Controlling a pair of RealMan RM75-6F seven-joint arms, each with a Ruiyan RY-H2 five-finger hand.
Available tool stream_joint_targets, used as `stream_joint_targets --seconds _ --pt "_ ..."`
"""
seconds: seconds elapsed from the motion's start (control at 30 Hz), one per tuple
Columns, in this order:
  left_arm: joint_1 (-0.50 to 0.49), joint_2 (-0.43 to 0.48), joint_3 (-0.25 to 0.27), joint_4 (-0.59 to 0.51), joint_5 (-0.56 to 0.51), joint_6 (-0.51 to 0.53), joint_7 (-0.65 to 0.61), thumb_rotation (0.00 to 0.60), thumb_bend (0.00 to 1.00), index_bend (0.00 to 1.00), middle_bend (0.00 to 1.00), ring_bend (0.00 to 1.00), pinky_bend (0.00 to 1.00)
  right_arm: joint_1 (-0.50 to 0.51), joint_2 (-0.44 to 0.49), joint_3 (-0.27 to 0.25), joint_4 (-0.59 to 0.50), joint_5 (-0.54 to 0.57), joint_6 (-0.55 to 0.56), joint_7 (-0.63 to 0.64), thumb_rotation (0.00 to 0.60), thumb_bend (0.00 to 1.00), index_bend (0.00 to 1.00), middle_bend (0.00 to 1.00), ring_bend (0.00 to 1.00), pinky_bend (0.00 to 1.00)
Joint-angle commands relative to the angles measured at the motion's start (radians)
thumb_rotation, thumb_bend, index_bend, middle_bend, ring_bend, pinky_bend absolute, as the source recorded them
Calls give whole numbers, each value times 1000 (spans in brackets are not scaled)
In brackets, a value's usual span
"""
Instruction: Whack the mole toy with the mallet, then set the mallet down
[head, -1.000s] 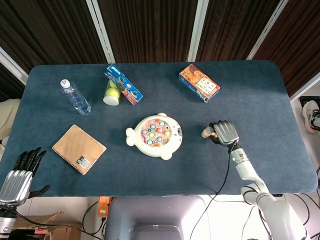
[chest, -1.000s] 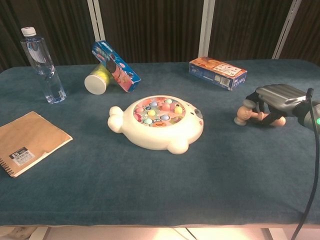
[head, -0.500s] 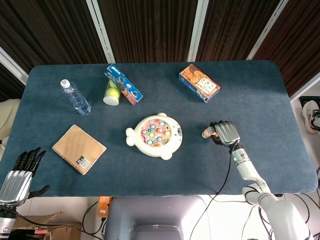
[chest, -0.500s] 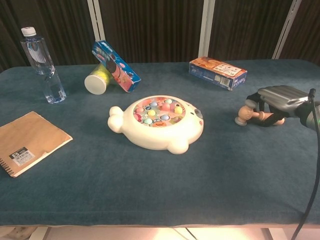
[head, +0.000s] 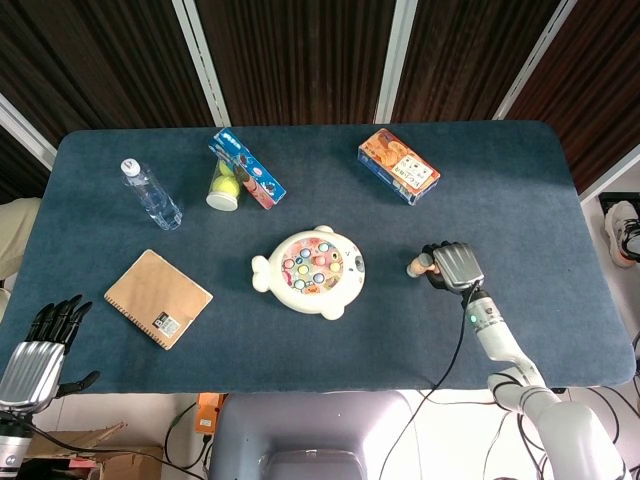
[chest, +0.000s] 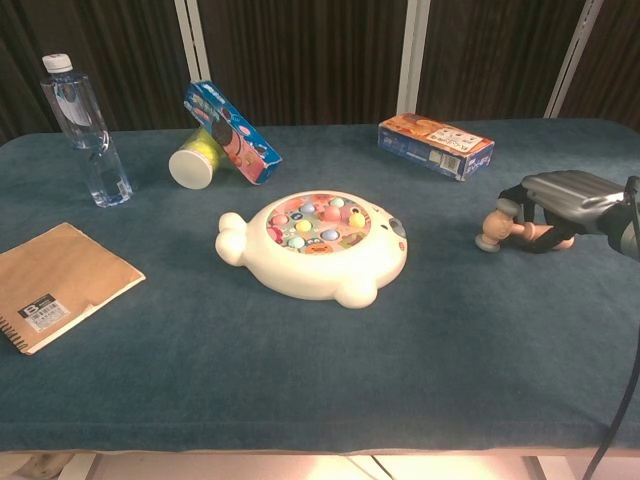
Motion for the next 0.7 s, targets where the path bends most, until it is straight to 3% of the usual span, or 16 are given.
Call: stream_joint_targets --seconds 0.03,0.7 --pt "0 0 0 0 0 -1 1 600 97 46 0 0 51 -1 1 2 -1 0 3 3 600 410 455 470 390 522" --pt "1 -1 1 -1 1 1 3 600 95 46 0 0 51 -11 13 6 -6 -5 14 10 600 262 406 459 382 522"
